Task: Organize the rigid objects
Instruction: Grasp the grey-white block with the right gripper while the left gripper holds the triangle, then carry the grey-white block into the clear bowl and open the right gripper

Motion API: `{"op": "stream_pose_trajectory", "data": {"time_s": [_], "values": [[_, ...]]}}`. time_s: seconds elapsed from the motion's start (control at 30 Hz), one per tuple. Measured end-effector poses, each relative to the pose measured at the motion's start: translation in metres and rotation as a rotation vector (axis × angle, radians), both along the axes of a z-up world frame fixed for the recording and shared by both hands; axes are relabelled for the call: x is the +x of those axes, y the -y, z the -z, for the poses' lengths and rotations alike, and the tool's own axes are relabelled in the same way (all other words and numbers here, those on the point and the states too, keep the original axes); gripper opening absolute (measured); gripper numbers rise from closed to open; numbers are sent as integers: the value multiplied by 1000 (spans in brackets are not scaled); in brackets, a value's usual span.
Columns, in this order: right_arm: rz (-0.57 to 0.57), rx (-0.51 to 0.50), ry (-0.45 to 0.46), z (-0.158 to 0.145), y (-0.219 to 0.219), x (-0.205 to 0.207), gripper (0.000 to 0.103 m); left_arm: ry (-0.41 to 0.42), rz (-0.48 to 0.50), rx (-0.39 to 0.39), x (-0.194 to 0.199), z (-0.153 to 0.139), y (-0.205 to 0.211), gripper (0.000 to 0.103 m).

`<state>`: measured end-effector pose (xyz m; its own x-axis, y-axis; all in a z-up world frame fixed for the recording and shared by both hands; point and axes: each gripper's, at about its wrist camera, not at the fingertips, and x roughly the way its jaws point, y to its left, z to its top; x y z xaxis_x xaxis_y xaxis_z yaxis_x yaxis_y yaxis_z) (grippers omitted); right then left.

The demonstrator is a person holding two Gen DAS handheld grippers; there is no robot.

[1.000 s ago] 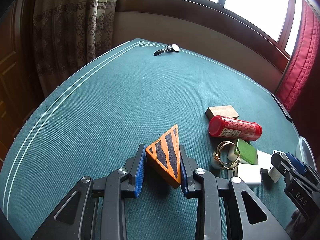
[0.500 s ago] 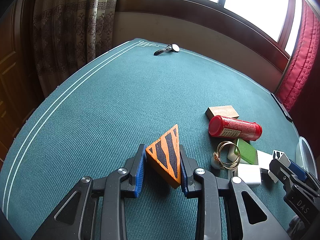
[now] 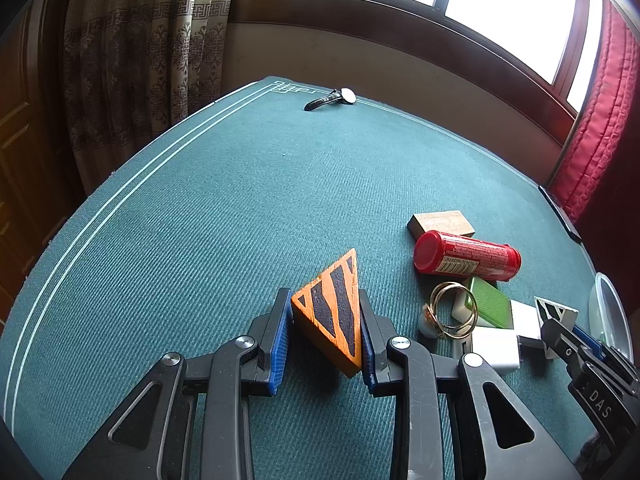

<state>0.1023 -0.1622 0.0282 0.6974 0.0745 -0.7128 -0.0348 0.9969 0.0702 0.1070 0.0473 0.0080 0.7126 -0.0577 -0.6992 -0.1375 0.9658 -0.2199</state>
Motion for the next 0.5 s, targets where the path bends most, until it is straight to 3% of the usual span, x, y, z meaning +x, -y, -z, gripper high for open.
{"op": "stream_pose_trajectory", "data": {"time_s": [0.5], "values": [[17, 24, 52, -17, 14, -19, 31, 44, 40, -32, -6, -5, 0, 31]]}}
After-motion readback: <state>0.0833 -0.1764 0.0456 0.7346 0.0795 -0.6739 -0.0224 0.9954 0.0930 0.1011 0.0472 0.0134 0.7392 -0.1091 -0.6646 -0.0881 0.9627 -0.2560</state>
